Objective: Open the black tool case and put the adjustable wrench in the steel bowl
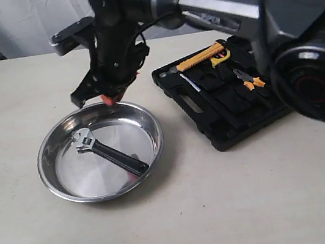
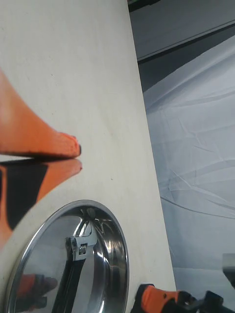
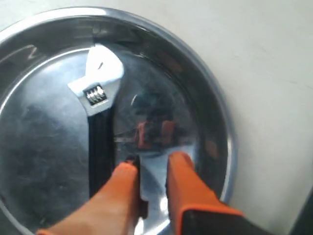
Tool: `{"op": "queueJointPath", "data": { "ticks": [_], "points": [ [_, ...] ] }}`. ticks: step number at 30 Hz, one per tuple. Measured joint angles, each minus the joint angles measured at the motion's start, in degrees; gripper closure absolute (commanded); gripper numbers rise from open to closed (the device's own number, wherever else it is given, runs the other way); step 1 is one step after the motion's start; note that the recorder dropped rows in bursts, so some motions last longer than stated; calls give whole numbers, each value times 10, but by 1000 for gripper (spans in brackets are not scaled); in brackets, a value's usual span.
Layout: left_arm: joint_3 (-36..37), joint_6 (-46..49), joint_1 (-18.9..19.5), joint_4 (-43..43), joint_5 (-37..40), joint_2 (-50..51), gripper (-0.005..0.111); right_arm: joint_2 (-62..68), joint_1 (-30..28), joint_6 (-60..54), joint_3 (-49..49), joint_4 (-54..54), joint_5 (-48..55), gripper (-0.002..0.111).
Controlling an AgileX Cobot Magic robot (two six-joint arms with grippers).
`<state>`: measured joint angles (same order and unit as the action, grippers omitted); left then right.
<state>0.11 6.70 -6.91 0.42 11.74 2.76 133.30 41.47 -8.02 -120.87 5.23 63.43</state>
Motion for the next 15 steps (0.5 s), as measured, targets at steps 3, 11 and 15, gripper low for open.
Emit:
{"op": "queueJointPath", "data": {
  "ticks": [3,11,15],
  "points": [
    [0,0,0,0,0,0,106,-35,-31,1,36,-1,8,109],
    [0,0,0,0,0,0,106,-298,-169,12,388,-7,-126,109],
    [0,0,0,0,0,0,106,-460,-192,29,532,-10,-183,109]
  ]
}}
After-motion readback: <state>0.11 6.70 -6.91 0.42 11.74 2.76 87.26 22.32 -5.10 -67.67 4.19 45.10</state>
